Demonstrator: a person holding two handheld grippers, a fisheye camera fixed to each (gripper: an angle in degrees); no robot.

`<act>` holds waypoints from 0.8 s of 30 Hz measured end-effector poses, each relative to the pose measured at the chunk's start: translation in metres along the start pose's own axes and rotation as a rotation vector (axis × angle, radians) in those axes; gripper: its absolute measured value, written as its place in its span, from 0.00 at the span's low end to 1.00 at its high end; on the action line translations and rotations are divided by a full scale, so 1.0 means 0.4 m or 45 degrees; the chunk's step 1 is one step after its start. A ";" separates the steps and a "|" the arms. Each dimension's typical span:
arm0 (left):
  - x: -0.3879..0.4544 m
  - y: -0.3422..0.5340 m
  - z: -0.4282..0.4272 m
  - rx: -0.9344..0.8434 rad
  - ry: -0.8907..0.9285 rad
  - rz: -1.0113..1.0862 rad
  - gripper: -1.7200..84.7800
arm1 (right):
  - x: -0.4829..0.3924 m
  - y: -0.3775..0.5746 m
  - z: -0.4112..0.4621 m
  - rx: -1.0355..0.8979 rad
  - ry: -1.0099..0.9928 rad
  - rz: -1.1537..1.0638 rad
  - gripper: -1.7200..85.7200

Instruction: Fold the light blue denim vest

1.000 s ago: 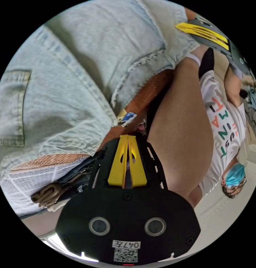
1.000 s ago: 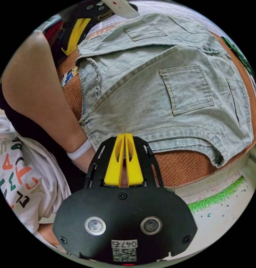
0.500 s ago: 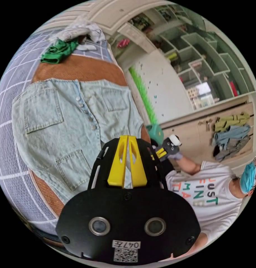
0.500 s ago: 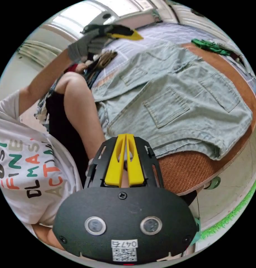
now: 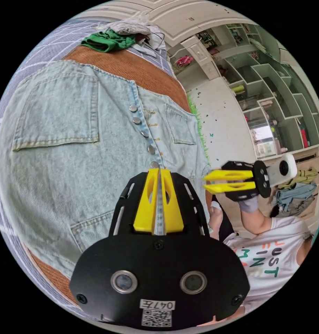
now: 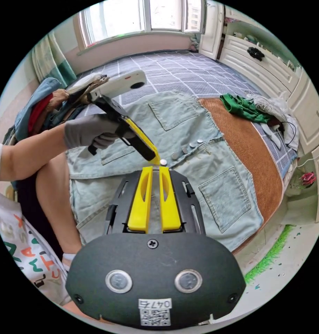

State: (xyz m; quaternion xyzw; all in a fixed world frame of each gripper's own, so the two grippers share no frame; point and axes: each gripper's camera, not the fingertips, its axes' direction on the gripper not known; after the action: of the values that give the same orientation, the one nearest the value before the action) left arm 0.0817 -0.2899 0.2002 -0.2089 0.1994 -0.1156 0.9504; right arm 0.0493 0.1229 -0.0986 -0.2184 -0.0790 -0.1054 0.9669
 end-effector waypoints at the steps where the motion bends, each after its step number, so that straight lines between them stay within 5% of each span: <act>1: -0.002 -0.002 0.010 -0.029 -0.039 0.021 0.08 | 0.004 -0.010 0.022 -0.044 0.004 -0.007 0.03; 10: -0.047 0.057 0.072 0.002 0.072 0.109 0.06 | 0.006 0.095 0.053 -0.007 -0.084 0.152 0.03; 15: 0.010 0.079 0.111 -0.008 -0.048 0.245 0.02 | -0.026 0.156 0.032 0.052 -0.098 0.218 0.02; 24: -0.045 0.121 0.168 0.067 0.102 0.129 0.05 | -0.110 0.169 -0.004 0.104 -0.076 0.202 0.01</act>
State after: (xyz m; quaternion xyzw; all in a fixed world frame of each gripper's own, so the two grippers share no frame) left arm 0.1008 -0.2180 0.2409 -0.1686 0.2446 -0.0810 0.9514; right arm 0.0230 0.1891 -0.1363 -0.1874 -0.0944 -0.0185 0.9776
